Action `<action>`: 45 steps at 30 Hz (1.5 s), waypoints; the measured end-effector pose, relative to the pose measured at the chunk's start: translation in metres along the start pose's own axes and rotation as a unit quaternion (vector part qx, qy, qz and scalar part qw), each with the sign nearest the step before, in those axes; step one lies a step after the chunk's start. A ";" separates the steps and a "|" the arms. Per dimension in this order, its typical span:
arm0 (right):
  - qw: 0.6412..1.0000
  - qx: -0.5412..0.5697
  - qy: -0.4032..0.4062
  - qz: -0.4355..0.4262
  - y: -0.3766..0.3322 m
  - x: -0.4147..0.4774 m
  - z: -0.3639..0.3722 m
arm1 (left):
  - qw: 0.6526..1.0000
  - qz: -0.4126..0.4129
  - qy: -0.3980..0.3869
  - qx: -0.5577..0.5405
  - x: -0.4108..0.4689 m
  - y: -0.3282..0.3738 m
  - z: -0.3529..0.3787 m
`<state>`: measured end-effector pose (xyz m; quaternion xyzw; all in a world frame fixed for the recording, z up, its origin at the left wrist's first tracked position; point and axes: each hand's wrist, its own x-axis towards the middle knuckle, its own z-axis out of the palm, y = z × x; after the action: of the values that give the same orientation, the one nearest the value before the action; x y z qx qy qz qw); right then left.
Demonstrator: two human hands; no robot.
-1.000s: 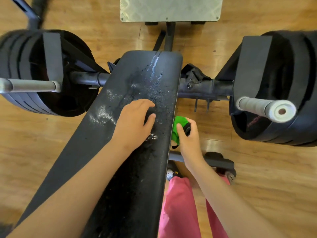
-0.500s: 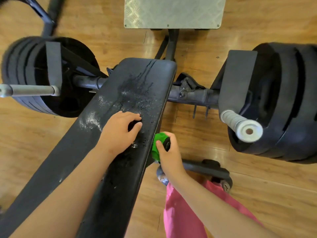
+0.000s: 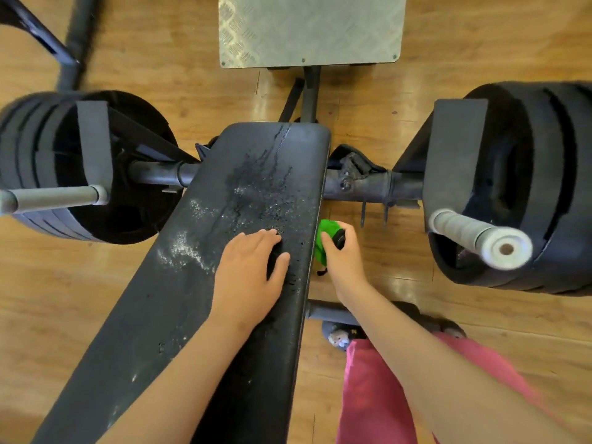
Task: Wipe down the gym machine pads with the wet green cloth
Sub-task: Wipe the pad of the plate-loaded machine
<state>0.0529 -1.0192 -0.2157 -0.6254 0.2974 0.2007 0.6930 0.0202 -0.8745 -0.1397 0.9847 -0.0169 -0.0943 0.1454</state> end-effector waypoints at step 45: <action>0.996 -0.020 0.089 -0.003 -0.016 0.093 0.022 | 0.996 0.080 -0.029 -0.016 0.163 -0.017 0.046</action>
<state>0.1361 -1.0089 -0.2647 -0.6552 0.3520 0.1486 0.6518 0.1714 -0.8809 -0.2177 0.9746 -0.0982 -0.1110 0.1677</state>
